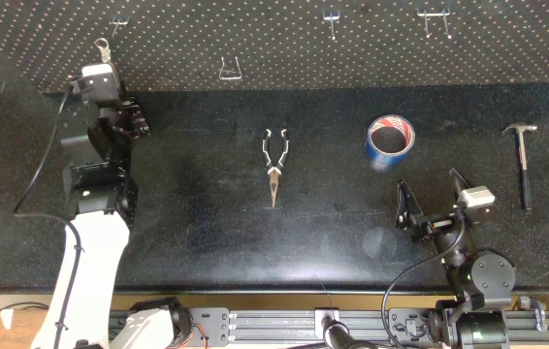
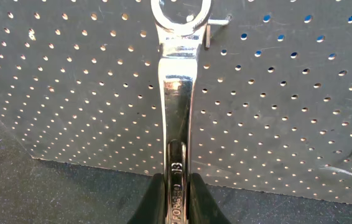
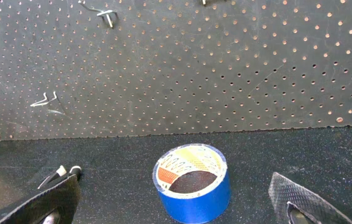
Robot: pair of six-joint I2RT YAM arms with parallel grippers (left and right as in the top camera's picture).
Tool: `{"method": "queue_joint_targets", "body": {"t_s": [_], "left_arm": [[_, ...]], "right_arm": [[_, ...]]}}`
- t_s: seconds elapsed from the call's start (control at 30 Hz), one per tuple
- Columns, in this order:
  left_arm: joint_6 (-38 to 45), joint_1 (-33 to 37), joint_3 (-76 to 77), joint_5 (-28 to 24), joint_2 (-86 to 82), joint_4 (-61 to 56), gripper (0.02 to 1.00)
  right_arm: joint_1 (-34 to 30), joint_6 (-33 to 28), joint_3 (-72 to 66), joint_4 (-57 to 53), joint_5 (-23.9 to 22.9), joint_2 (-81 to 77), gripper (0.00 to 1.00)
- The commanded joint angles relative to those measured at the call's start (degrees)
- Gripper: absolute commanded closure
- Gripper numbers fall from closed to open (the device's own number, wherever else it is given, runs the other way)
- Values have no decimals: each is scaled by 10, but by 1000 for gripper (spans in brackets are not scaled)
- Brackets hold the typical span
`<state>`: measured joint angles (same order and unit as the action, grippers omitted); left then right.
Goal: Place Tools Onto Pegboard
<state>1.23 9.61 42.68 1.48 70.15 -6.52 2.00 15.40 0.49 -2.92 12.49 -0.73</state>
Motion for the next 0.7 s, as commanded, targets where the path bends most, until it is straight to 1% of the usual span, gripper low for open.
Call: {"method": "queue_joint_targets", "body": {"t_s": [0.03, 0.17, 0.37, 0.7], "left_arm": [[7, 2, 19, -1, 7, -15, 991], [7, 2, 19, -2, 23, -21, 991], [7, 2, 20, -22, 37, -40, 991], [7, 2, 44, -22, 75, -51, 991]], "right_arm": [[3, 6, -3, -1, 1, 5, 5], [3, 6, -3, -1, 1, 5, 5], [3, 6, -3, -1, 1, 5, 5], [3, 6, -3, -1, 1, 5, 5]]}}
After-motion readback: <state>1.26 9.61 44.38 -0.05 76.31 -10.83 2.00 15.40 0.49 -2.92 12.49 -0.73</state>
